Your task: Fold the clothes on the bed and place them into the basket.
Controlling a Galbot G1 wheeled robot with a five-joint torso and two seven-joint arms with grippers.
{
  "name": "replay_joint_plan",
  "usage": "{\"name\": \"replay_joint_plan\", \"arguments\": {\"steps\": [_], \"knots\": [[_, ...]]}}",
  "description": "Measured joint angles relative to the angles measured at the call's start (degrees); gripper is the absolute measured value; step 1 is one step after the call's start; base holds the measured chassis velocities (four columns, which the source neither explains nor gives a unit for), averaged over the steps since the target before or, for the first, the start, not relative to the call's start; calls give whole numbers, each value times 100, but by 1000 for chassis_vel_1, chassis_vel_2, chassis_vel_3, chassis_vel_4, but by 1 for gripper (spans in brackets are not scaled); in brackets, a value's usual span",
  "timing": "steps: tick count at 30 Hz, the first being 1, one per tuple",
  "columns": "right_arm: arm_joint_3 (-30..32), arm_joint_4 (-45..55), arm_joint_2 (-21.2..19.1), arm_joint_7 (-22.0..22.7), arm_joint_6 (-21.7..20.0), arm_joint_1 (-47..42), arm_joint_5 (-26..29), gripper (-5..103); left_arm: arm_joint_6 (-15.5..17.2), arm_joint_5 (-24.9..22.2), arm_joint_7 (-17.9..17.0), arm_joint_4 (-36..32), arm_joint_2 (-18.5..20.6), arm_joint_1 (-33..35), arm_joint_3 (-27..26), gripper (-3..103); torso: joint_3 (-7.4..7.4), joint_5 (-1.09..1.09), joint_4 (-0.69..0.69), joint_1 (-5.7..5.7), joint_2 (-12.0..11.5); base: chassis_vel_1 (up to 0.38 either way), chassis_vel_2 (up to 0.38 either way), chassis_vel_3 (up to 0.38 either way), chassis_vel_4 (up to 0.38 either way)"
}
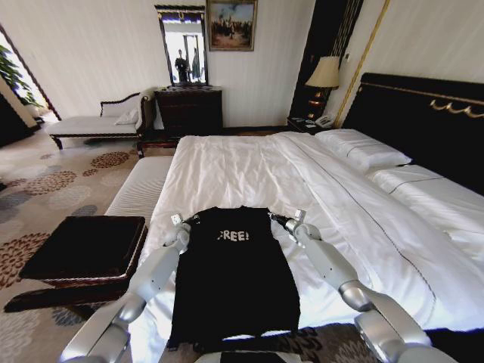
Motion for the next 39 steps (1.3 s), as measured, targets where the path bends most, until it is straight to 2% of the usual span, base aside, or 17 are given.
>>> {"name": "replay_joint_plan", "arguments": {"steps": [7,12,19,20,25,30,39], "knots": [[-2,161,-66,43,-20,-44,56,0,-38,34,-4,-46,67,-4,27,2,0,0,1,0,0,0,0,0,0],[6,546,-270,154,-50,-101,125,0,-173,90,-7,-236,199,-26,36,2,0,1,0,0,0,0,0,0,0],[-66,809,-412,362,-43,172,228,0,-266,-4,30,-377,375,-431,231,2,0,-1,1,-1,0,0,0,0,0],[-201,725,-373,428,-11,429,241,0,-269,-47,15,-278,385,-715,316,2,1,0,0,-1,0,0,0,0,0],[-382,374,-186,530,90,881,217,0,-269,-113,12,-10,359,-1184,498,2,1,1,3,0,0,0,0,0,0],[-525,14,-68,570,175,1324,133,0,-267,-124,77,538,152,-1688,648,2,1,0,0,0,-1,0,0,0,0],[-745,-378,132,568,293,1743,38,0,-269,-145,175,1036,-58,-2105,818,2,0,0,1,1,0,0,0,0,0]]}}
